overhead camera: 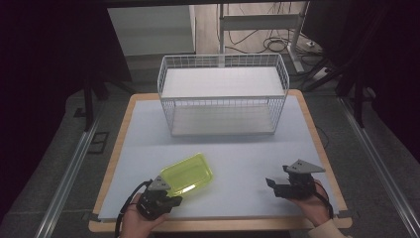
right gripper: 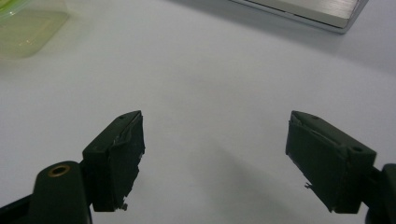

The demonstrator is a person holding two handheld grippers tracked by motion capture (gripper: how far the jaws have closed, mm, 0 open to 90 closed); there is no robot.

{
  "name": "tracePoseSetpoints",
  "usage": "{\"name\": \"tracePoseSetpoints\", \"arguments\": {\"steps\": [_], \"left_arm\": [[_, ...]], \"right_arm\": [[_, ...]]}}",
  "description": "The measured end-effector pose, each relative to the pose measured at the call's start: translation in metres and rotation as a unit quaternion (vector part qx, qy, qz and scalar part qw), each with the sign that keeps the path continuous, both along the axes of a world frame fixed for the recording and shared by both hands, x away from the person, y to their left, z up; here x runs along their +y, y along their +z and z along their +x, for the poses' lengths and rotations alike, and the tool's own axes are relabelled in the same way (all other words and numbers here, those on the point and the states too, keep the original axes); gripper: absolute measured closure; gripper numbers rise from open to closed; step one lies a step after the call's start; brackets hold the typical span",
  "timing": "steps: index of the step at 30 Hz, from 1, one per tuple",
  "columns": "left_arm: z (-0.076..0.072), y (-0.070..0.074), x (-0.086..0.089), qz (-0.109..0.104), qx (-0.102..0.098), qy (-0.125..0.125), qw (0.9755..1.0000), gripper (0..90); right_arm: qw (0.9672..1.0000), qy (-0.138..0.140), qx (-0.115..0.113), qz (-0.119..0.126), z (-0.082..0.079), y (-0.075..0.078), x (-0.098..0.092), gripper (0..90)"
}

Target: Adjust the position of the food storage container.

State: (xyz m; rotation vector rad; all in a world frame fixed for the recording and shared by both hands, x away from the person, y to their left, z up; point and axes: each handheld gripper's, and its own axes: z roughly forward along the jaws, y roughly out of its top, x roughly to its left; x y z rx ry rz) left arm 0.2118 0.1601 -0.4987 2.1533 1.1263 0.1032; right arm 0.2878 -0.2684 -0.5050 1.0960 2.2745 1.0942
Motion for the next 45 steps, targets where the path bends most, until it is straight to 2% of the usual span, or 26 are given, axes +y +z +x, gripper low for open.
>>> {"name": "tracePoseSetpoints", "arguments": {"steps": [12, 15, 22, 25, 26, 30, 33, 37, 41, 42, 43, 44, 45], "left_arm": [[0.010, -0.002, 0.015, 0.001, -0.008, 0.031, 0.9995, 90.0], [0.012, -0.001, 0.017, 0.007, -0.012, 0.041, 0.9991, 90.0], [0.013, -0.002, 0.020, -0.004, -0.013, 0.048, 0.9987, 90.0], [0.010, 0.004, 0.026, -0.034, -0.014, 0.047, 0.9982, 90.0], [0.010, 0.004, 0.026, -0.034, -0.014, 0.047, 0.9982, 90.0], [0.007, 0.020, 0.047, -0.050, -0.037, 0.076, 0.9951, 90.0], [0.012, 0.022, 0.066, -0.051, -0.042, 0.109, 0.9919, 90.0], [0.024, 0.006, 0.085, -0.052, -0.021, 0.141, 0.9884, 90.0], [0.041, -0.009, 0.088, -0.053, 0.004, 0.146, 0.9878, 90.0], [0.041, -0.009, 0.088, -0.053, 0.004, 0.146, 0.9878, 90.0], [0.049, -0.013, 0.086, -0.065, 0.015, 0.144, 0.9873, 90.0], [0.049, -0.013, 0.086, -0.065, 0.015, 0.144, 0.9873, 90.0], [0.056, -0.018, 0.084, -0.060, 0.023, 0.147, 0.9871, 90.0]], "right_arm": [[1.0000, -0.001, 0.000, -0.001, 0.000, 0.000, 0.000, 19.6], [1.0000, -0.001, 0.000, -0.002, 0.001, -0.001, 0.000, 19.6], [1.0000, -0.001, 0.000, -0.002, 0.001, 0.000, 0.000, 19.6], [1.0000, -0.001, 0.000, -0.001, 0.001, 0.000, 0.000, 19.6], [1.0000, -0.001, 0.000, -0.001, 0.001, 0.000, 0.000, 19.6], [1.0000, -0.004, -0.001, 0.000, 0.001, 0.000, -0.001, 19.6], [1.0000, -0.005, -0.001, -0.001, 0.001, 0.000, -0.001, 19.6], [1.0000, -0.003, -0.002, -0.002, 0.001, 0.000, 0.000, 19.6], [1.0000, -0.003, -0.002, -0.002, 0.001, -0.001, 0.001, 19.6], [1.0000, -0.003, -0.002, -0.002, 0.001, -0.001, 0.001, 19.6], [1.0000, -0.003, -0.002, -0.002, 0.002, -0.001, 0.001, 19.6], [1.0000, -0.003, -0.002, -0.002, 0.002, -0.001, 0.001, 19.6], [1.0000, -0.003, -0.002, -0.002, 0.001, -0.001, 0.001, 19.6]]}}
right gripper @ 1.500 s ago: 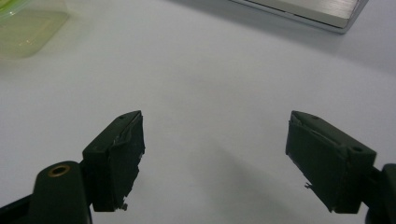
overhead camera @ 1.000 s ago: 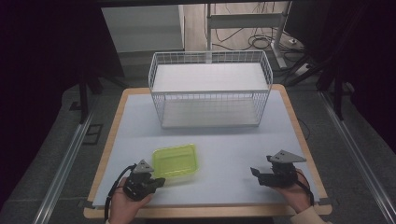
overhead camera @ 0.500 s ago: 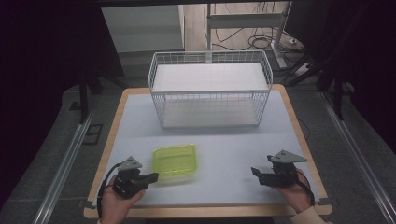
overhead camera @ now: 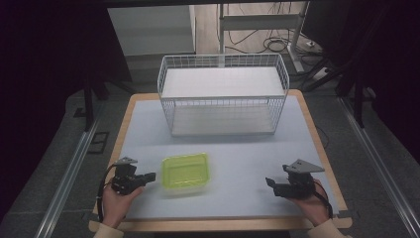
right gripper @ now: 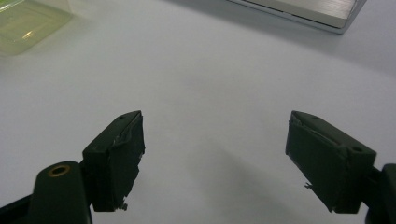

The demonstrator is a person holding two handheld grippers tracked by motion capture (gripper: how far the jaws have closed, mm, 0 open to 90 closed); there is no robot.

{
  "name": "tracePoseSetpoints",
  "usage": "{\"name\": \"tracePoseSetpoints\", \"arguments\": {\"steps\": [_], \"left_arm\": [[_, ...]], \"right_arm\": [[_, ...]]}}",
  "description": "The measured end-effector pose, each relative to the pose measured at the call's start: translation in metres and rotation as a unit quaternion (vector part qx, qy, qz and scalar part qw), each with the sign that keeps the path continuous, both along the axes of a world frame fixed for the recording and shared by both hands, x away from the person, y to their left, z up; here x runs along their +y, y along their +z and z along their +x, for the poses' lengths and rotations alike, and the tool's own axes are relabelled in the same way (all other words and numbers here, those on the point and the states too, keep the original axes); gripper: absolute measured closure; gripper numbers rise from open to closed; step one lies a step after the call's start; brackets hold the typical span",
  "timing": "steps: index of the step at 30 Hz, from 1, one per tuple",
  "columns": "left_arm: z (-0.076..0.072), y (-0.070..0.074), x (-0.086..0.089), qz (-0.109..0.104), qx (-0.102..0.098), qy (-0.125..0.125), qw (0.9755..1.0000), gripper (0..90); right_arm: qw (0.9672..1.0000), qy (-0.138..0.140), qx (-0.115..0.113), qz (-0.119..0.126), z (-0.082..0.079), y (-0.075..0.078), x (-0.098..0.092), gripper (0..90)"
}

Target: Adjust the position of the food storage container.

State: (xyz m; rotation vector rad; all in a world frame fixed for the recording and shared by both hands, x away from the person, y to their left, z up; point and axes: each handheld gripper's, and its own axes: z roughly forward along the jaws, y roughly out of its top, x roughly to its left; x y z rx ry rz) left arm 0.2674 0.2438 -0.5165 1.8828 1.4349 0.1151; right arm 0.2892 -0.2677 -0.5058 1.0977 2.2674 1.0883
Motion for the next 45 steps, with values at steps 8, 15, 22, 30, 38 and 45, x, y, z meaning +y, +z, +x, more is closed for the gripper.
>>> {"name": "tracePoseSetpoints", "arguments": {"steps": [8, 15, 22, 30, 38, 45], "left_arm": [[0.008, -0.014, -0.003, -0.033, 0.031, -0.007, 0.9990, 90.0], [0.014, -0.016, -0.009, -0.040, 0.037, -0.015, 0.9984, 90.0], [0.018, -0.017, -0.016, -0.033, 0.041, -0.020, 0.9984, 90.0], [0.023, -0.017, -0.023, -0.032, 0.042, -0.024, 0.9983, 90.0], [0.031, -0.014, -0.044, -0.027, 0.042, -0.042, 0.9979, 90.0], [0.040, -0.013, -0.064, -0.027, 0.039, -0.053, 0.9975, 90.0]], "right_arm": [[1.0000, 0.002, 0.002, -0.002, 0.000, -0.001, 0.000, 19.7], [1.0000, 0.001, 0.001, -0.002, 0.000, -0.001, 0.000, 19.7], [1.0000, 0.001, 0.001, -0.002, 0.000, -0.001, 0.000, 19.7], [1.0000, 0.002, 0.000, -0.003, 0.000, -0.001, 0.001, 19.7], [1.0000, 0.002, 0.001, -0.002, 0.000, -0.001, 0.001, 19.7], [1.0000, 0.002, 0.001, -0.002, 0.000, -0.001, 0.001, 19.7]]}}
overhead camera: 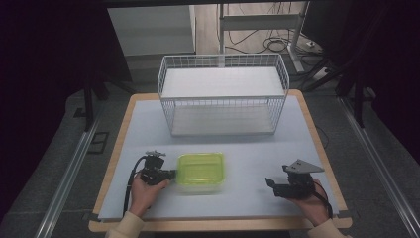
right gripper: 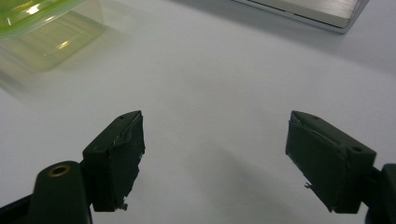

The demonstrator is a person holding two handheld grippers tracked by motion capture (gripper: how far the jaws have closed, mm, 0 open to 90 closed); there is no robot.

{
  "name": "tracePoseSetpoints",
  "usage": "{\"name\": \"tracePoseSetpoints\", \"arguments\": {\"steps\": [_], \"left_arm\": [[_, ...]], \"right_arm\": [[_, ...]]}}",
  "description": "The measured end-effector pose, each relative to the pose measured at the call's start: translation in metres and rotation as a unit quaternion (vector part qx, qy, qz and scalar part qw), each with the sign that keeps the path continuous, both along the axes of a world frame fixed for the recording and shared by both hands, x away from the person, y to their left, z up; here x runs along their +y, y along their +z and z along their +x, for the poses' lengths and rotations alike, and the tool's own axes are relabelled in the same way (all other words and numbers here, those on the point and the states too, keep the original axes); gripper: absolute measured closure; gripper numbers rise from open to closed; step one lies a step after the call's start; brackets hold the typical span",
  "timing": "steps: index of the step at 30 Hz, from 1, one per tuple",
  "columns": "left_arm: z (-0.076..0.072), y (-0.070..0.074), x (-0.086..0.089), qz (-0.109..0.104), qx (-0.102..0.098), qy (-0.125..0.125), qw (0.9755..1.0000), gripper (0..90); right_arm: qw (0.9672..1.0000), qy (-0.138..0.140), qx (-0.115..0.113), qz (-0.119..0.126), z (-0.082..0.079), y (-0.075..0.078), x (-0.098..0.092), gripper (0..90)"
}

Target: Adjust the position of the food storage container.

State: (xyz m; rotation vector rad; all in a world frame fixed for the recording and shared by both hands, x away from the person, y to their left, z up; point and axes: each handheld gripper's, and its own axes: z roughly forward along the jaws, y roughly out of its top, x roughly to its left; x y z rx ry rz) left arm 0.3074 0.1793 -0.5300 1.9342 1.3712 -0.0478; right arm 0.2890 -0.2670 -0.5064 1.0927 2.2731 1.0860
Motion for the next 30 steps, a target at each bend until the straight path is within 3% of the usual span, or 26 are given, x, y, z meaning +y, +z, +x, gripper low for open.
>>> {"name": "tracePoseSetpoints", "arguments": {"steps": [18, 25, 30], "left_arm": [[0.013, 0.002, -0.050, 0.003, -0.006, -0.034, 0.9994, 90.0], [0.012, 0.002, -0.055, 0.001, -0.008, -0.035, 0.9993, 90.0], [0.009, 0.006, -0.045, -0.007, -0.014, -0.027, 0.9995, 90.0]], "right_arm": [[1.0000, 0.004, 0.002, -0.001, 0.000, -0.001, 0.001, 19.7], [1.0000, 0.003, 0.001, -0.001, -0.001, 0.000, 0.001, 19.7], [1.0000, 0.003, -0.001, 0.001, -0.001, 0.000, 0.001, 19.7]]}}
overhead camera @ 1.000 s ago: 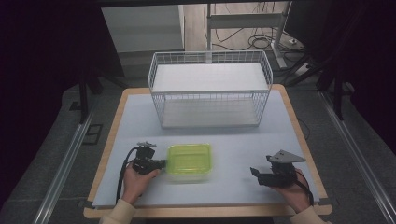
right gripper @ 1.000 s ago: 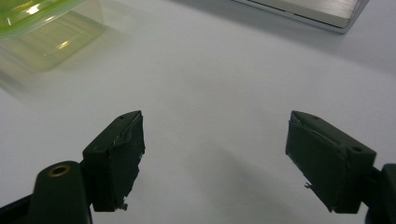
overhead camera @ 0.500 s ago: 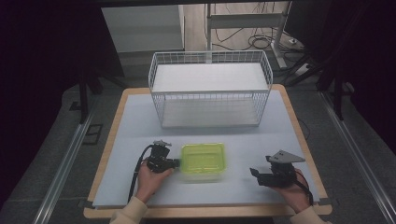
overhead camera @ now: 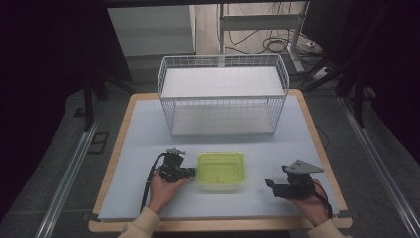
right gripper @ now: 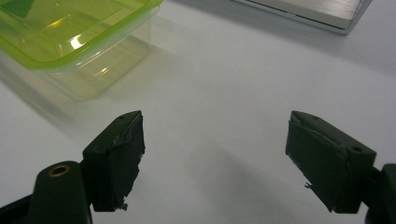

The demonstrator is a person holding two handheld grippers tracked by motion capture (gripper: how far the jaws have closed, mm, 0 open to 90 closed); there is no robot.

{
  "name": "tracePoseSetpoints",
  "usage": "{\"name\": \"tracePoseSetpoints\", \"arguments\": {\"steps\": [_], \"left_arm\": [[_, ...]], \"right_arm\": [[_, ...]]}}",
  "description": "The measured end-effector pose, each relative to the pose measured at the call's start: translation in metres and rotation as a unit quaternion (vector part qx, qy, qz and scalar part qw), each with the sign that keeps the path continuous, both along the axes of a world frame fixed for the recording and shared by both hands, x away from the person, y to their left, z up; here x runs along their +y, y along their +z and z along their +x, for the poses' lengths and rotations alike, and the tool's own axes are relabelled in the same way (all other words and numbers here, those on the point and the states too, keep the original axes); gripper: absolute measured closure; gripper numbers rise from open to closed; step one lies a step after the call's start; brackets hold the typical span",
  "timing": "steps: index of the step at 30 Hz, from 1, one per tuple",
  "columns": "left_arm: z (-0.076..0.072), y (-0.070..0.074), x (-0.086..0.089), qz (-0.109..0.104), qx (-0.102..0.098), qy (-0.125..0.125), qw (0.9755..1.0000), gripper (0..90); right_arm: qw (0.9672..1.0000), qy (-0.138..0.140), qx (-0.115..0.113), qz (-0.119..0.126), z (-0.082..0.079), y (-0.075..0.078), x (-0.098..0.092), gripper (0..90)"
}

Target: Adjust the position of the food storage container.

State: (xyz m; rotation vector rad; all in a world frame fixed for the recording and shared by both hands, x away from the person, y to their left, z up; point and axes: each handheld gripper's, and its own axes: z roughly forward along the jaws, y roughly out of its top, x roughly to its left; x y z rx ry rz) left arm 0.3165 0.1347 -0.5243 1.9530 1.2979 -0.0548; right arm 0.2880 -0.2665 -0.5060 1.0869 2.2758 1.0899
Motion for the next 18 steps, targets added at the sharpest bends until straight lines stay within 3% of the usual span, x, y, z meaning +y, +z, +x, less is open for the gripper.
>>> {"name": "tracePoseSetpoints", "arguments": {"steps": [6, 9, 13, 16, 18], "left_arm": [[-0.012, 0.010, 0.015, -0.015, -0.018, 0.007, 0.9997, 90.0], [-0.023, 0.022, 0.026, -0.025, -0.037, 0.007, 0.9990, 90.0], [-0.031, 0.026, 0.033, -0.031, -0.045, 0.010, 0.9985, 90.0], [-0.036, 0.028, 0.041, -0.043, -0.057, 0.012, 0.9974, 82.5], [-0.038, 0.029, 0.044, -0.048, -0.064, 0.014, 0.9967, 70.6]], "right_arm": [[1.0000, 0.001, -0.002, 0.008, -0.001, 0.001, 0.000, 19.6], [0.9996, 0.007, 0.005, 0.028, -0.001, 0.002, 0.001, 18.2], [0.9985, 0.013, 0.014, 0.051, 0.000, 0.003, 0.003, 16.8], [0.9983, 0.022, 0.014, 0.052, -0.001, 0.003, 0.006, 16.3], [0.9982, 0.030, 0.010, 0.050, -0.002, 0.003, 0.007, 15.8]]}}
